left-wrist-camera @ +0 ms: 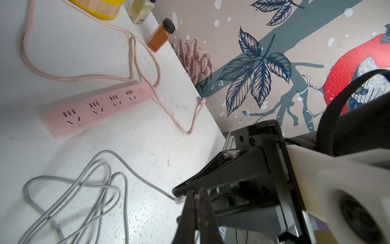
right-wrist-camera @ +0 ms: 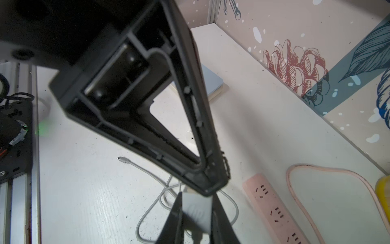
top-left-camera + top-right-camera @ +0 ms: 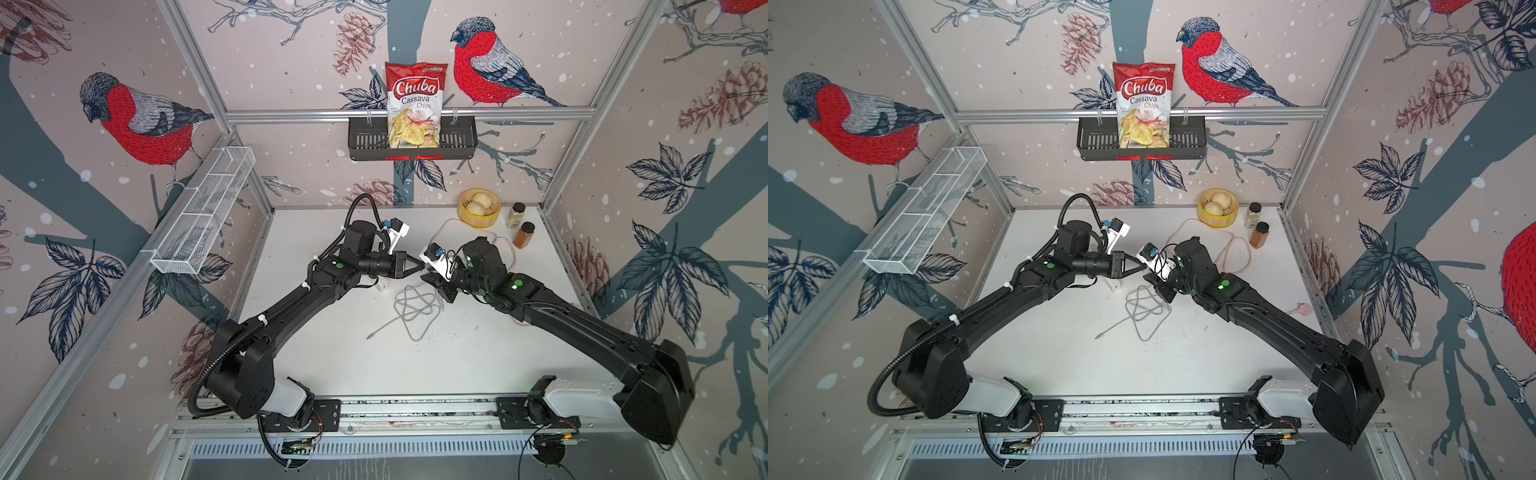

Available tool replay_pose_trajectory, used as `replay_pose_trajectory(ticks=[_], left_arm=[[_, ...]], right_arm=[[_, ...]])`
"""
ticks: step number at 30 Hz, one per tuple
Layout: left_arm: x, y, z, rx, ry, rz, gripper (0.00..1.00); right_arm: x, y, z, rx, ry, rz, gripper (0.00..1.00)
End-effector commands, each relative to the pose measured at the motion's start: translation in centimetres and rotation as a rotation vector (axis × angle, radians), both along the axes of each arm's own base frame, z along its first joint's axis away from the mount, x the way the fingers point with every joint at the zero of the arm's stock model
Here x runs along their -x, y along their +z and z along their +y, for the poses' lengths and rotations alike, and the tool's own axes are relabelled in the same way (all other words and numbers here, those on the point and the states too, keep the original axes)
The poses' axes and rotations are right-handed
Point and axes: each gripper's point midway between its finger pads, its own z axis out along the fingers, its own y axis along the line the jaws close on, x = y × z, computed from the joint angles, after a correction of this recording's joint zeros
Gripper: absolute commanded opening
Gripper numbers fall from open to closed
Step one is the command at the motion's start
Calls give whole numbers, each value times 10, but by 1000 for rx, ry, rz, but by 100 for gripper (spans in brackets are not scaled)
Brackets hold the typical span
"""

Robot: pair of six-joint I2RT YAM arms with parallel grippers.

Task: Charge the electronic scale
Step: Pick up the charging cable from the center of the board.

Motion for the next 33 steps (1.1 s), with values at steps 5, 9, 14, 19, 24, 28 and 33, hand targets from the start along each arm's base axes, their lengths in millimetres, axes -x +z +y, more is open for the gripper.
replay_pose_trajectory(ticks=[5,9,14,19,24,28,33], left_arm=[[2,1,2,2,-25,-8,0],[2,2,3,5,-28,-7,0],[1,0,5,2,-19,0,0],[2,0,6,5,-20,4,0],[3,2,5,11,-28,8,0],[3,2,5,17,-32,14,0],[6,2,5,26,-35,21,0]], right_arm=[[8,-4,-1,-3,36,28,20],[8,-4,1,3,39,26,19],[15,1,3,-2,69,38,47],[20,7,-2,-20,65,20,32],[14,4,-3,-20,42,-1,21],[13,0,1,-12,49,12,22],[14,1,4,-14,55,9,18]])
